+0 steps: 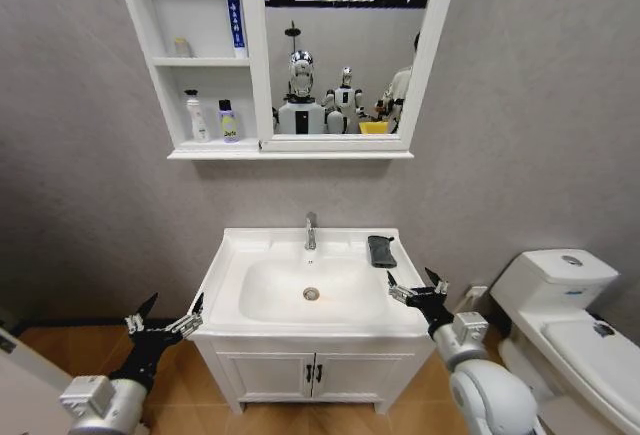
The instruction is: Move facial cleanser and shampoo from washbasin to cabinet, then wipe washbasin with towel.
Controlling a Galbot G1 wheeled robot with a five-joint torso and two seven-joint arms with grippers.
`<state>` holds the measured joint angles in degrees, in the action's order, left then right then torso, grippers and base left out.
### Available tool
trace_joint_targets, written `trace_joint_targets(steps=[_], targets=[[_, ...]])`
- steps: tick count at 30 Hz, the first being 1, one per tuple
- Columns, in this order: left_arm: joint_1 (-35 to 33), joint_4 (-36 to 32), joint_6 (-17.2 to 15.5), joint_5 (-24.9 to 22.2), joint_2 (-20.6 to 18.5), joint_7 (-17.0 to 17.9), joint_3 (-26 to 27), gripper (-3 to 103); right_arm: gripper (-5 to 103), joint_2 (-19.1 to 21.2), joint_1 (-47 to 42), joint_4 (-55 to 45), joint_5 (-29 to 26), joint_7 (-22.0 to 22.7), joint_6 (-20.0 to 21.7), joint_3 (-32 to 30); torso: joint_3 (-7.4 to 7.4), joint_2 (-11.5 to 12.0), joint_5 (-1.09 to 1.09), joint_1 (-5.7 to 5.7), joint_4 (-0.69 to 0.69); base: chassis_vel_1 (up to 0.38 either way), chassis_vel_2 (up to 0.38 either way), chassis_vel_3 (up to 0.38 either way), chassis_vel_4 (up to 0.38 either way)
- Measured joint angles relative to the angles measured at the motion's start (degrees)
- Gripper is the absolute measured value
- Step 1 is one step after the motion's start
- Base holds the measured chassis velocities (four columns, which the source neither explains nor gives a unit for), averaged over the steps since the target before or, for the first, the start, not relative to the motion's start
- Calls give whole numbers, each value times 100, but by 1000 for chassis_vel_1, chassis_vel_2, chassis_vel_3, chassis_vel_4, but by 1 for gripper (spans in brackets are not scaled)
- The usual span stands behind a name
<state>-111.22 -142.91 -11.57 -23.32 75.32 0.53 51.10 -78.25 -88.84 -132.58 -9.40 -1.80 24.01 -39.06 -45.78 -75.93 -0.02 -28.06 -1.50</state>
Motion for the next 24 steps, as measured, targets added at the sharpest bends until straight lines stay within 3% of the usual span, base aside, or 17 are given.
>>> trace_joint_targets(steps=[17, 20, 22, 24], targets=[[0, 0, 0, 0, 0, -4, 0, 100, 100, 3, 30, 57, -24, -62, -11, -38, 0, 0, 0, 1, 0, -39, 36, 38, -32], [0, 0, 0, 0, 0, -4, 0, 100, 100, 9, 43, 99, -65, 134, -18, -9, 0, 0, 0, 0, 0, -86, 100, 98, -102], [1, 0, 1, 0, 0, -5, 0, 100, 100, 109, 322, 269, -451, 566, 370, -21, -1, 1, 2, -2, -1, -71, 79, 44, -53], [1, 0, 1, -1, 0, -5, 0, 100, 100, 186, 469, 364, -534, 678, 455, -46, -1, 1, 1, -2, 0, -34, 34, 9, -18]])
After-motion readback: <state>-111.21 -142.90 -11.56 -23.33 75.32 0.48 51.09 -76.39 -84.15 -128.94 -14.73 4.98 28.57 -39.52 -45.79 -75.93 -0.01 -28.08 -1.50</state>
